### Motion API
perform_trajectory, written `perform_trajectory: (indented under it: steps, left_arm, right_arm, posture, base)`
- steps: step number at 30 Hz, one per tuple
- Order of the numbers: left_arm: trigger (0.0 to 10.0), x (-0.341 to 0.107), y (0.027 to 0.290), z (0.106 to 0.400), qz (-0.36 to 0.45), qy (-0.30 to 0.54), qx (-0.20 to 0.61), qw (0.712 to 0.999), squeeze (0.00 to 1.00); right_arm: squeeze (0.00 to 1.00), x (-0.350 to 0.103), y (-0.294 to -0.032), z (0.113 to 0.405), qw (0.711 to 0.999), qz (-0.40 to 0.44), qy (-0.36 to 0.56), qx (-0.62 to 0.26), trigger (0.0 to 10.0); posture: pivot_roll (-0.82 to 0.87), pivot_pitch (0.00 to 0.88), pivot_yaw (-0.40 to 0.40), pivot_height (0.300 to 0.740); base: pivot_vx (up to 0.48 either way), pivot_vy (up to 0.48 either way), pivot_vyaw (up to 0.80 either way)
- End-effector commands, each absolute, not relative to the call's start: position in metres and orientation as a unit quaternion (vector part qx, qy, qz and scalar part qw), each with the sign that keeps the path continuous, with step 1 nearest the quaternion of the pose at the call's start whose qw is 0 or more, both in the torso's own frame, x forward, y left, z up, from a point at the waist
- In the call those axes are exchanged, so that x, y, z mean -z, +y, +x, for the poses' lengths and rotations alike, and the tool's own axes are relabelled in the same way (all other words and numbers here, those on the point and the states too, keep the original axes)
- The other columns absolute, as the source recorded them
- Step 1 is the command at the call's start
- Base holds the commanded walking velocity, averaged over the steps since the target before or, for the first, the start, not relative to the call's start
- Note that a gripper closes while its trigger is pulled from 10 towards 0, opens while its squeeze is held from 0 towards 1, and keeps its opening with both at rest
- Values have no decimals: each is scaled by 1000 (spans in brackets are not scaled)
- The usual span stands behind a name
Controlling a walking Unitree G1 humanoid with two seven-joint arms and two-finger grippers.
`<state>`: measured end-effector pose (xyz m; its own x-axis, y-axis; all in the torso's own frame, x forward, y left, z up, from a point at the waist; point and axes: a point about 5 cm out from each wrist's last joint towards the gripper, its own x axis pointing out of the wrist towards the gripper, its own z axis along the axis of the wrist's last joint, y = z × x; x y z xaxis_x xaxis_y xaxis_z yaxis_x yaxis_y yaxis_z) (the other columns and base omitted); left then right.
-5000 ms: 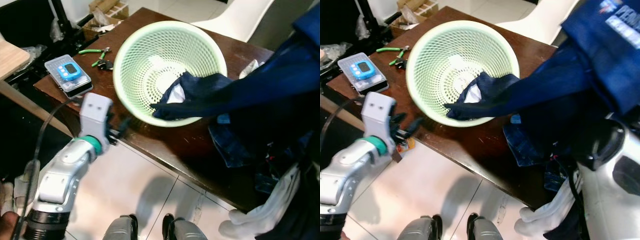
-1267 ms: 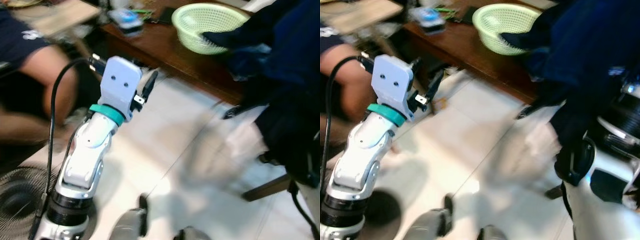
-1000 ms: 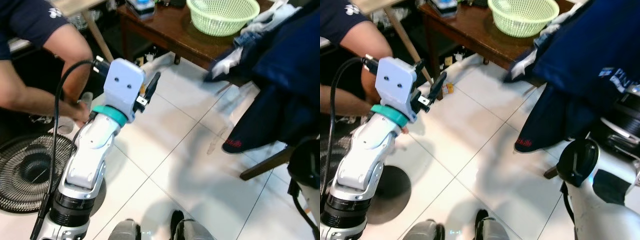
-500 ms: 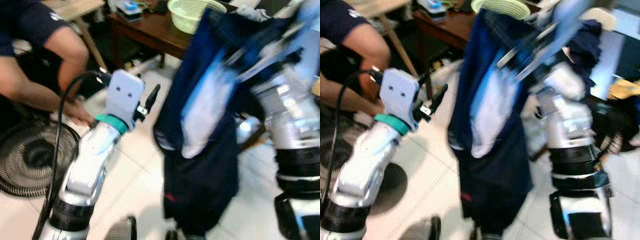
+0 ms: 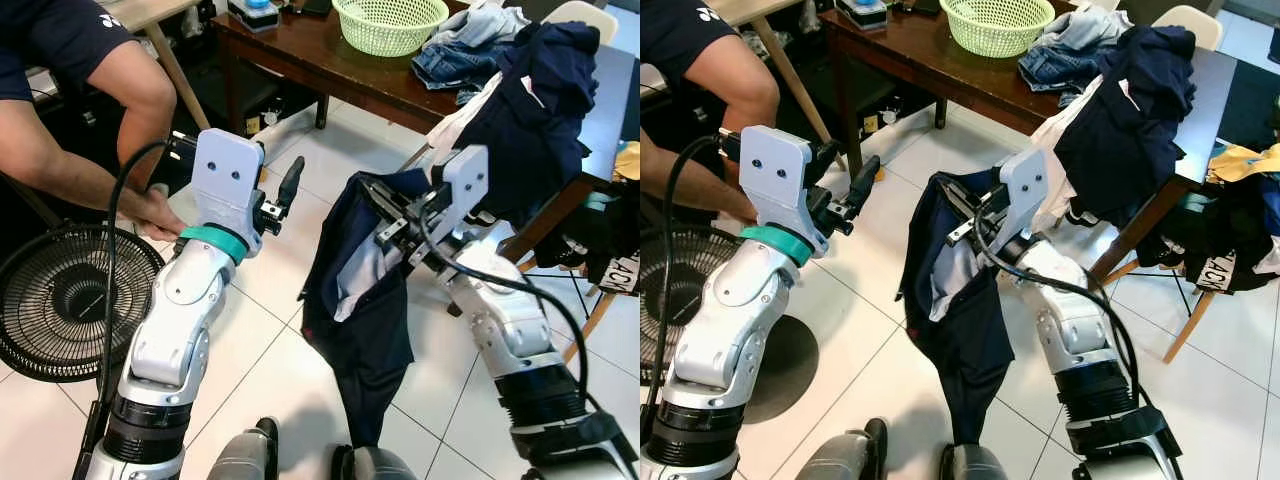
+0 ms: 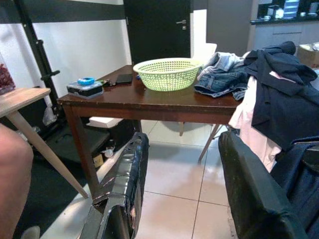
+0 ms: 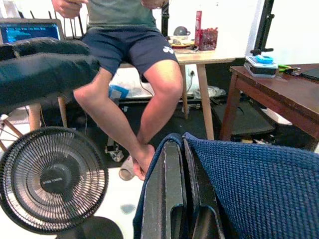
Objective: Hang hanger
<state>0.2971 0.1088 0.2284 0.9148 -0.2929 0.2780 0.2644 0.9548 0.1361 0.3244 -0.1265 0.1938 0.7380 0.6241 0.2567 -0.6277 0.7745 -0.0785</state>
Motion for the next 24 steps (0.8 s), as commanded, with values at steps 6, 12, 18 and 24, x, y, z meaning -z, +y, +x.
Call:
perform_trajectory:
  steps: [6, 12, 18, 24]
  left_arm:
    - [10000, -222, 107, 298, 44, -134, 142, 980, 0]
    - [10000, -221, 106, 298, 44, -127, 143, 981, 0]
    - [10000, -220, 107, 299, 44, -121, 134, 983, 0]
    - [10000, -207, 114, 303, 62, -90, 107, 988, 0]
  right_arm:
    - [0, -195, -134, 326, 938, -7, -151, -313, 10000]
    - [0, -194, -135, 326, 939, -7, -151, -309, 10000]
    - [0, -190, -134, 327, 941, -6, -149, -304, 10000]
    - [0, -177, -141, 329, 956, -3, -130, -262, 10000]
  posture:
    - [31, 70, -10, 740]
    - [33, 70, -8, 740]
    - [34, 71, -7, 740]
    - [36, 78, -7, 740]
  base:
    - [457, 0, 0]
    - [74, 0, 0]
    - [0, 0, 0]
    - [0, 0, 0]
